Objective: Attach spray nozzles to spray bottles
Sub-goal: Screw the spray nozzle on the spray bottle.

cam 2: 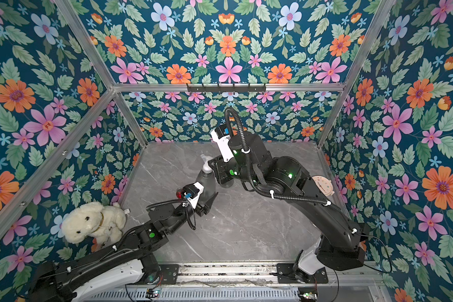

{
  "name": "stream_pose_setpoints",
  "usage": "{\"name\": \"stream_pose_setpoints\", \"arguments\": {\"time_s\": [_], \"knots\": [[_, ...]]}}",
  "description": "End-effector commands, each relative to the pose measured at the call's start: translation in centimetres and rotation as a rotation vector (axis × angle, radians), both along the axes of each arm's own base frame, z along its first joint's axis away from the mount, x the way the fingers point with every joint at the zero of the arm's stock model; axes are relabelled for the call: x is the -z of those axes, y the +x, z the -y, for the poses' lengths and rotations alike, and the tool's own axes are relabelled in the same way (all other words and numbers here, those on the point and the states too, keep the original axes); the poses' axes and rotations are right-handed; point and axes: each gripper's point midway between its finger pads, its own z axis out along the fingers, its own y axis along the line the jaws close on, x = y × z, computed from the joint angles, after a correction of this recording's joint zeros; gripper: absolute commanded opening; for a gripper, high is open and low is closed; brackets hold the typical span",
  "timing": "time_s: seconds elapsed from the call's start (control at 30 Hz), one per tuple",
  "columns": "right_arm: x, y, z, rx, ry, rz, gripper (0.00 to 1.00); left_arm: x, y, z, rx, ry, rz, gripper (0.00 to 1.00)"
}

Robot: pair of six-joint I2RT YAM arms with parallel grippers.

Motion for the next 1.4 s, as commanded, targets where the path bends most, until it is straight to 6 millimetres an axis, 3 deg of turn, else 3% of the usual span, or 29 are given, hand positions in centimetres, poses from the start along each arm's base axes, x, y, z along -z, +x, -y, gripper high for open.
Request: {"name": "stream_pose_setpoints", "arguments": {"time_s": [0.0,0.23,0.33,0.73,0.9,1.0,1.2,1.27,1.37], "knots": [[3.5,-1.9,0.2,-0.052,-0.112,-0.108,0.21,-5.7,-0.9,0.0,0.034,-0.140,0.154,0.00],[2.9,-2.0,0.3,-0.050,-0.109,-0.075,0.27,-5.7,-1.0,0.2,0.045,-0.143,0.152,0.00],[2.4,-2.2,0.3,-0.058,-0.102,-0.061,0.35,-5.5,-0.9,0.3,0.046,-0.140,0.146,0.00],[-1.2,-2.6,1.3,-0.064,-0.059,0.047,0.55,-5.2,-1.1,0.3,0.057,-0.153,0.133,0.00],[-2.0,-2.6,1.8,-0.058,-0.041,0.080,0.56,-4.9,-1.3,0.4,0.070,-0.156,0.129,0.00],[-2.6,-2.5,2.0,-0.053,-0.035,0.099,0.47,-4.7,-1.5,0.5,0.081,-0.154,0.127,0.00],[-2.2,-2.7,1.8,-0.073,-0.091,0.063,0.07,-4.4,-2.1,0.9,0.121,-0.127,0.140,0.00],[-1.8,-2.9,1.8,-0.083,-0.115,0.044,0.00,-4.3,-2.2,0.9,0.127,-0.126,0.144,0.00],[-1.4,-3.2,1.8,-0.101,-0.142,0.022,0.00,-4.1,-2.4,1.0,0.139,-0.110,0.143,0.00]]}}
